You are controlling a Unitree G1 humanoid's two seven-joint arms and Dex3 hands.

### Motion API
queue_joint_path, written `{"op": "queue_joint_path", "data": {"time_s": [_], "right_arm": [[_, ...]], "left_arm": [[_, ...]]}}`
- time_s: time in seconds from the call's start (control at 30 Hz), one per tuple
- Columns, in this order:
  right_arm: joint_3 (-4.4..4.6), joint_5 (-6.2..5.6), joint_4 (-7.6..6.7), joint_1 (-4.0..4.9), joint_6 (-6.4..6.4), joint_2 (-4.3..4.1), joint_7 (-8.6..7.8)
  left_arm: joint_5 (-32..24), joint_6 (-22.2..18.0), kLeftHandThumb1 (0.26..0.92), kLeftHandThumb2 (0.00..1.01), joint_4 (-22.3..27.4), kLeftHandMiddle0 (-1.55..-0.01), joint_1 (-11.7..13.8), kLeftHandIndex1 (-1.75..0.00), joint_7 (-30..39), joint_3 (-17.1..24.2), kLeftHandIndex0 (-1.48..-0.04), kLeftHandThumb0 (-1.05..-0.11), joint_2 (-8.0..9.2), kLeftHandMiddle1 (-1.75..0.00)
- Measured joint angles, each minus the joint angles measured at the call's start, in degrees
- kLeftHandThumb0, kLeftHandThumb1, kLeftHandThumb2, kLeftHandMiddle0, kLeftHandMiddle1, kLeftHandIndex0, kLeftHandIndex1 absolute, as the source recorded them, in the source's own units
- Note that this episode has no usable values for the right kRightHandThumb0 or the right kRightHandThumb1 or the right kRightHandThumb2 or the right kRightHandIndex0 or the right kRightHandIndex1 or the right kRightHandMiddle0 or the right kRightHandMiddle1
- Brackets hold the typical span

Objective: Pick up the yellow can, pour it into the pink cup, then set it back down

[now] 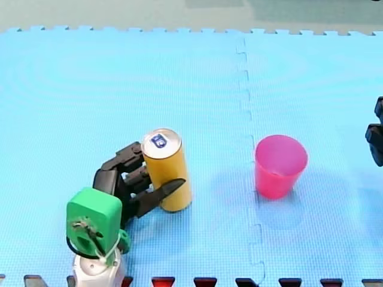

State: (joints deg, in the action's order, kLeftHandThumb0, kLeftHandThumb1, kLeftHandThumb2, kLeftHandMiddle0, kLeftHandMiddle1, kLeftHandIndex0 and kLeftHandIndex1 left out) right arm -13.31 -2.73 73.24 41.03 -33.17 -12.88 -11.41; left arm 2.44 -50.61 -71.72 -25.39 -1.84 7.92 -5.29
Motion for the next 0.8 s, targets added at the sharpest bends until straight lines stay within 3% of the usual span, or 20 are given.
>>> {"op": "queue_joint_path", "data": {"time_s": [0.47,0.8], "right_arm": [[0.16,0.00,0.00,0.10,0.04,0.00,0.31],[0.24,0.19,-0.02,0.42,0.19,-0.05,0.70]], "left_arm": [[15.35,-2.50,0.792,0.00,-0.04,-1.29,0.40,0.00,-22.68,-8.99,-1.21,-0.357,2.21,0.00],[15.14,-2.48,0.795,0.00,-0.78,-1.29,0.18,0.00,-24.57,-10.57,-1.20,-0.353,2.72,0.00]]}}
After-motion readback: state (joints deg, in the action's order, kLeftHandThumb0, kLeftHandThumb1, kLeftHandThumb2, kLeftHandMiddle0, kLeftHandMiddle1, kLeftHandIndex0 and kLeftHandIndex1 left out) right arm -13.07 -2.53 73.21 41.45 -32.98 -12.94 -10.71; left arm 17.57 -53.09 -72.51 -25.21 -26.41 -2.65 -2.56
